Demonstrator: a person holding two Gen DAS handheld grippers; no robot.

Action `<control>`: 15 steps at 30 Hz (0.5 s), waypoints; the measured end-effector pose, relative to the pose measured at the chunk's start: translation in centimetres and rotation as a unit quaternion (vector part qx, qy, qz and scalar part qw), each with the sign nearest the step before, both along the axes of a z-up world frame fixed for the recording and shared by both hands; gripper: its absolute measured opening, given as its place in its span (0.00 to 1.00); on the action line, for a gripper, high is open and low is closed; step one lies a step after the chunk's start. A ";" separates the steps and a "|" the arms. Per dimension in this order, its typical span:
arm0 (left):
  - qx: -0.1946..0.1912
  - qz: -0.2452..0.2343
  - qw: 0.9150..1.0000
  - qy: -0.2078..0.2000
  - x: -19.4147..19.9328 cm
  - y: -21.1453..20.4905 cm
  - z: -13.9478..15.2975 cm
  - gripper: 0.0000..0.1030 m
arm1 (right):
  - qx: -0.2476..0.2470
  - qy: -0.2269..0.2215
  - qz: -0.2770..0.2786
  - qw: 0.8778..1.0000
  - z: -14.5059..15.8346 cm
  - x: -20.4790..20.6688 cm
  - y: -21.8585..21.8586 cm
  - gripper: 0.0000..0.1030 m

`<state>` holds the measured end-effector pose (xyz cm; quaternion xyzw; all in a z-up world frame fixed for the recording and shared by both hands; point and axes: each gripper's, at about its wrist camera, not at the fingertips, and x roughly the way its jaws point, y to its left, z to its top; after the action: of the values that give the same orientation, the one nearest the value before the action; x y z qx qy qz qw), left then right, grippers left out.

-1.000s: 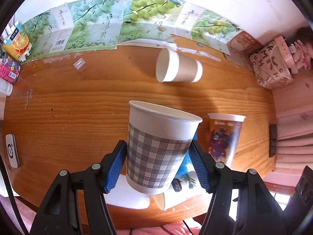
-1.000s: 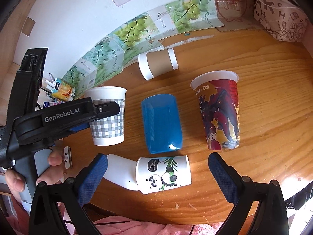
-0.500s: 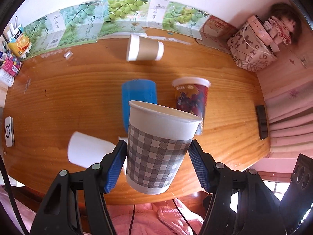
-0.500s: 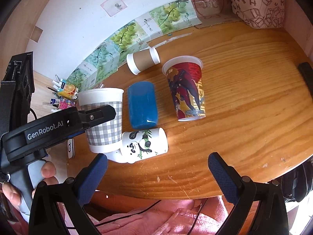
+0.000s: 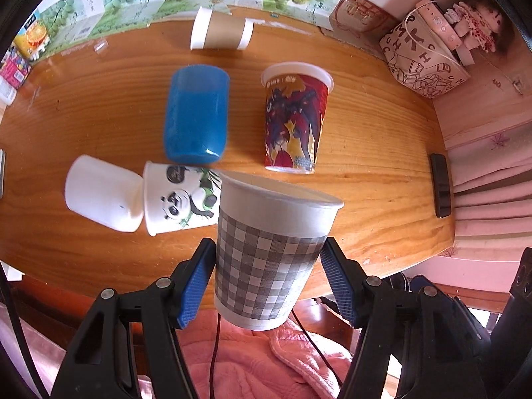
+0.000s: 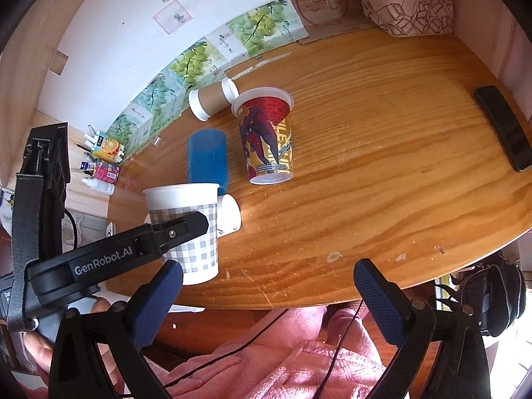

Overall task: Flip cup upright
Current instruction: 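Lift the plaid cup with the left gripper and carry it toward the red cup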

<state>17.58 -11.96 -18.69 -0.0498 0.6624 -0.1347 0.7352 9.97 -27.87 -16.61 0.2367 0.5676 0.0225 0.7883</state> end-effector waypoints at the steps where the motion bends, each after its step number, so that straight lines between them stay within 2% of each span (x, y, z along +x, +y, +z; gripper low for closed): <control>1: 0.000 0.003 1.000 0.003 -0.1 -0.2 -0.3 0.67 | -0.003 0.003 0.003 1.000 -0.1 0.0 -0.3 1.00; 7: 0.002 0.026 0.999 0.023 -0.6 -1.4 -2.4 0.67 | -0.021 0.021 0.027 0.999 -0.7 0.6 -2.4 1.00; 15: -0.018 0.049 0.998 0.046 -0.4 -2.7 -4.6 0.67 | -0.034 0.047 0.055 0.997 -2.3 1.7 -4.7 1.00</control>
<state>17.22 -14.66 -23.26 -0.1016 0.6901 -0.1077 0.7084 11.72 -32.53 -18.91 0.1786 0.6166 0.0353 0.7659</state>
